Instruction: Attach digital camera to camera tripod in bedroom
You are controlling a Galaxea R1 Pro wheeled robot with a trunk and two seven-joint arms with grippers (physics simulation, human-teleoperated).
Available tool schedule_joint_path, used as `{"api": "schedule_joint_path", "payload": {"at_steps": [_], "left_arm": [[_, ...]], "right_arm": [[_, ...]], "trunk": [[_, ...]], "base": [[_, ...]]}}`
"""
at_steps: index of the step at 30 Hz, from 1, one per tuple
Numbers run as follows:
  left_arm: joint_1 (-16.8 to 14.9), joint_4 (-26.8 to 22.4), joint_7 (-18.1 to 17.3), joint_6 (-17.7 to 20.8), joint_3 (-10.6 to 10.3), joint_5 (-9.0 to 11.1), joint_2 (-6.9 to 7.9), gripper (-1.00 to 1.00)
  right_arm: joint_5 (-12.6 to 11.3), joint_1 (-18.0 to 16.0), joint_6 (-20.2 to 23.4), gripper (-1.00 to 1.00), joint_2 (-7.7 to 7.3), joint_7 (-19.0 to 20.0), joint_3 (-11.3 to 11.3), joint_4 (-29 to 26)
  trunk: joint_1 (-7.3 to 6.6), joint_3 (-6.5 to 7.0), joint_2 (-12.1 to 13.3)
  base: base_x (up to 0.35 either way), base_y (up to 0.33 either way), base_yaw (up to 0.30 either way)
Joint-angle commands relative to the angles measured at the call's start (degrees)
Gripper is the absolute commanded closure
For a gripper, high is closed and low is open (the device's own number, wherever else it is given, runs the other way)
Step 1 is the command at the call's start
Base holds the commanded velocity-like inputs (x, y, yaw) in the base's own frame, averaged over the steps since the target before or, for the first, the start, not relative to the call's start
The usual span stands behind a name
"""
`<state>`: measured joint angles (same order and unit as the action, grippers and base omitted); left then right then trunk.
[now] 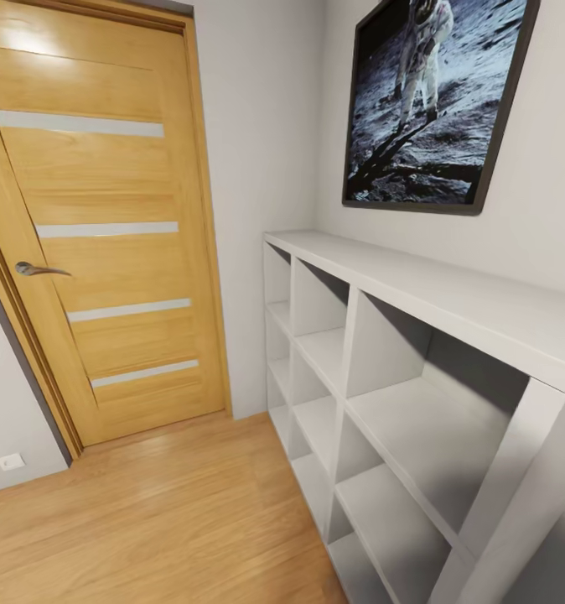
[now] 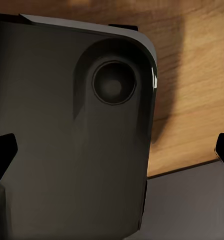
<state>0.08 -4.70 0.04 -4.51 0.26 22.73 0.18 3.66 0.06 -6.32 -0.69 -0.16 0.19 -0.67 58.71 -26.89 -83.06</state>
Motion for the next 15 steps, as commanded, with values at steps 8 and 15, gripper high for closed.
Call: {"api": "schedule_joint_path", "payload": {"at_steps": [8,15], "left_arm": [[0.0,0.0,0.0,-0.1,0.1,0.2,0.00,-1.00],[0.0,0.0,0.0,-0.1,0.1,0.2,0.00,-1.00]], "right_arm": [[0.4,0.0,-0.1,-1.00,-0.01,0.0,0.0,0.0],[0.4,0.0,-0.1,-1.00,-0.01,0.0,0.0,0.0]], "trunk": [[0.02,-0.04,0.0],[0.02,-0.04,0.0]], "base": [[0.140,-0.091,0.000],[0.015,-0.010,0.000]]}}
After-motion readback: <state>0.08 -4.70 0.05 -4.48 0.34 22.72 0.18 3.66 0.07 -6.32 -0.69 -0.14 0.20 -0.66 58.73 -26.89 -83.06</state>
